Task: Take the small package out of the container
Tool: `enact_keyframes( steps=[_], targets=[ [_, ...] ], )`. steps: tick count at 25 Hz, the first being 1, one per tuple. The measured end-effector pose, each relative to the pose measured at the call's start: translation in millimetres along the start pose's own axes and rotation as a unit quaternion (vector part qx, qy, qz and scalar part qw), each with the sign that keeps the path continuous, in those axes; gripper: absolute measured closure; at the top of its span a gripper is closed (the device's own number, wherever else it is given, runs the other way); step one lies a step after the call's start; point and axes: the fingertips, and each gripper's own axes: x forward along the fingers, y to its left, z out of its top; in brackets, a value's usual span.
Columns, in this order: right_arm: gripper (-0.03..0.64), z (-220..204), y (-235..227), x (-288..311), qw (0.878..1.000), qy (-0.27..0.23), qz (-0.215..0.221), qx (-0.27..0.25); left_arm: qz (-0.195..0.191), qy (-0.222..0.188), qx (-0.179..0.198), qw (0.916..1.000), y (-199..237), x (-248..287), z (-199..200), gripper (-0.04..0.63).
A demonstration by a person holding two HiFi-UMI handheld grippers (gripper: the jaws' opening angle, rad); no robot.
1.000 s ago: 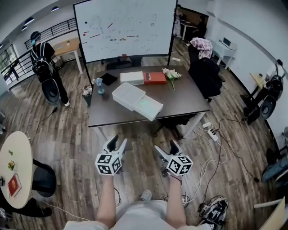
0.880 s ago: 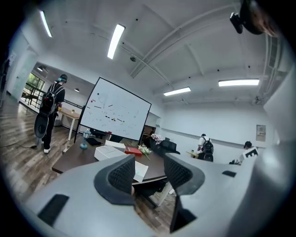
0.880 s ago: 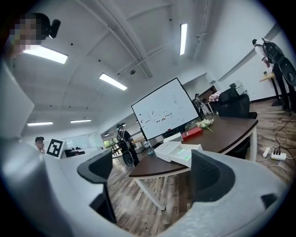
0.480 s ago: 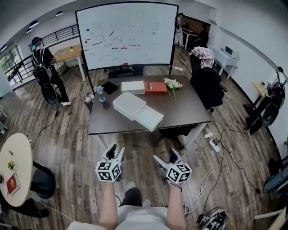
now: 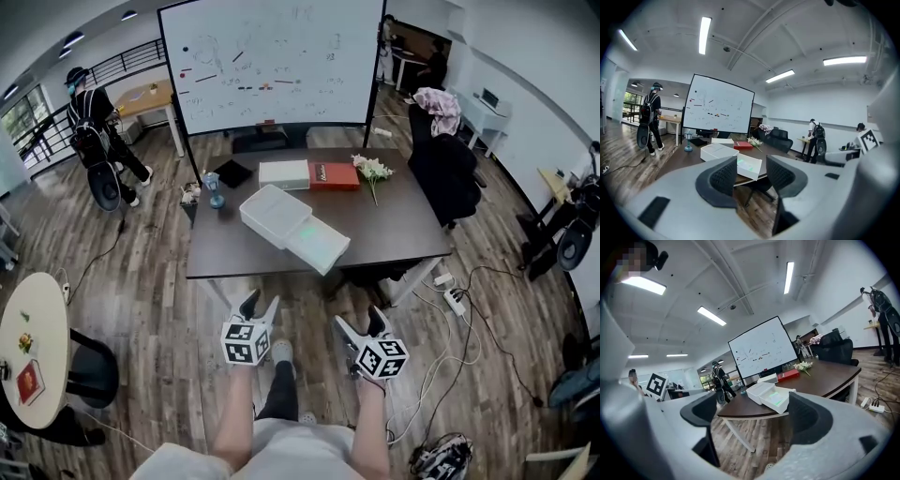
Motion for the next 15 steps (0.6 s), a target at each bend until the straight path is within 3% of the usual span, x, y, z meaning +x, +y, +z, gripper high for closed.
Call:
enact_keyframes(
  steps=[6, 10, 15],
  targets=[
    [0.153, 5.5, -33.1, 42.7, 0.997, 0.04, -0.044, -0.048, -0.001, -0.01, -0.002, 0.9999, 12.8, 52.4, 15.5, 0.408],
    [0.153, 9.7, -50.1, 80.1, 0.996, 0.057, -0.043, -0.044, -0.006, -0.006, -0.016, 0.9998, 27.9, 92.2, 24.7, 0.408],
    [0.153, 12.9, -71.9, 133.2, 0.993, 0.096, -0.051, -0.048, -0.032, -0.004, -0.004, 0.9995, 36.1, 151.1, 39.9, 0.414]
  ],
)
